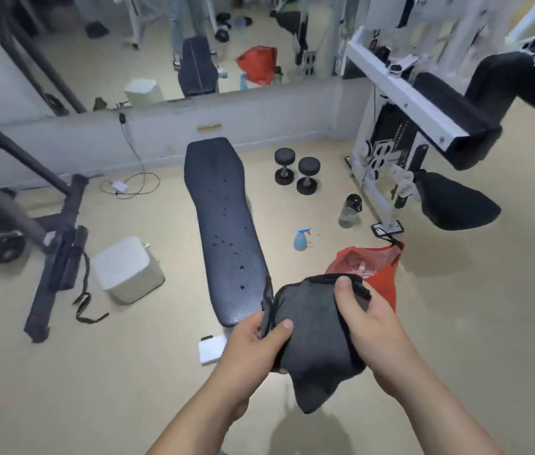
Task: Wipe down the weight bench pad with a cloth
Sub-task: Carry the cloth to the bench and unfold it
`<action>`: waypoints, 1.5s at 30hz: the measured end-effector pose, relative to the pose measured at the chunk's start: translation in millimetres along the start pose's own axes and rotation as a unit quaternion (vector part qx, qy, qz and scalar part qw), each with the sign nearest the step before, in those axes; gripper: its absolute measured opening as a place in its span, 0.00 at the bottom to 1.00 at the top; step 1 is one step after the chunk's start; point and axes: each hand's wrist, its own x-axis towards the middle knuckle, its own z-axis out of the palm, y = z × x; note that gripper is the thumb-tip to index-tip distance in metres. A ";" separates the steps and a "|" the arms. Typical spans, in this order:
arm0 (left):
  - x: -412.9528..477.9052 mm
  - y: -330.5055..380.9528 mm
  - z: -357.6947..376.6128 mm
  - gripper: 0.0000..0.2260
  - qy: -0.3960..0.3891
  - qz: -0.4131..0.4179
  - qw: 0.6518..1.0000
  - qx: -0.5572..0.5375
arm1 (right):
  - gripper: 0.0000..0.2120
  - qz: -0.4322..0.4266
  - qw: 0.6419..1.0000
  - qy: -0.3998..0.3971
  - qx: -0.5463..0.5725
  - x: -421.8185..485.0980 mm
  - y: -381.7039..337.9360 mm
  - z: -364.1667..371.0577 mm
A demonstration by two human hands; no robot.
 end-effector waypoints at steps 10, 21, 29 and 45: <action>20.8 -10.6 -247.2 0.19 0.017 0.032 0.998 0.047 | 0.23 0.094 0.974 -0.063 0.196 17.6 -58.0 246.3; 130.4 65.5 -326.8 0.31 -0.133 0.033 0.982 0.133 | 0.34 0.157 0.921 -0.023 0.356 88.9 -111.0 313.2; 227.8 134.7 -327.3 0.14 -0.237 0.039 0.970 0.024 | 0.26 0.168 0.905 0.025 0.391 197.9 -142.3 305.5; 474.6 292.1 -366.5 0.11 -0.337 0.066 0.937 0.058 | 0.29 0.161 0.892 0.404 0.122 432.4 -172.6 393.5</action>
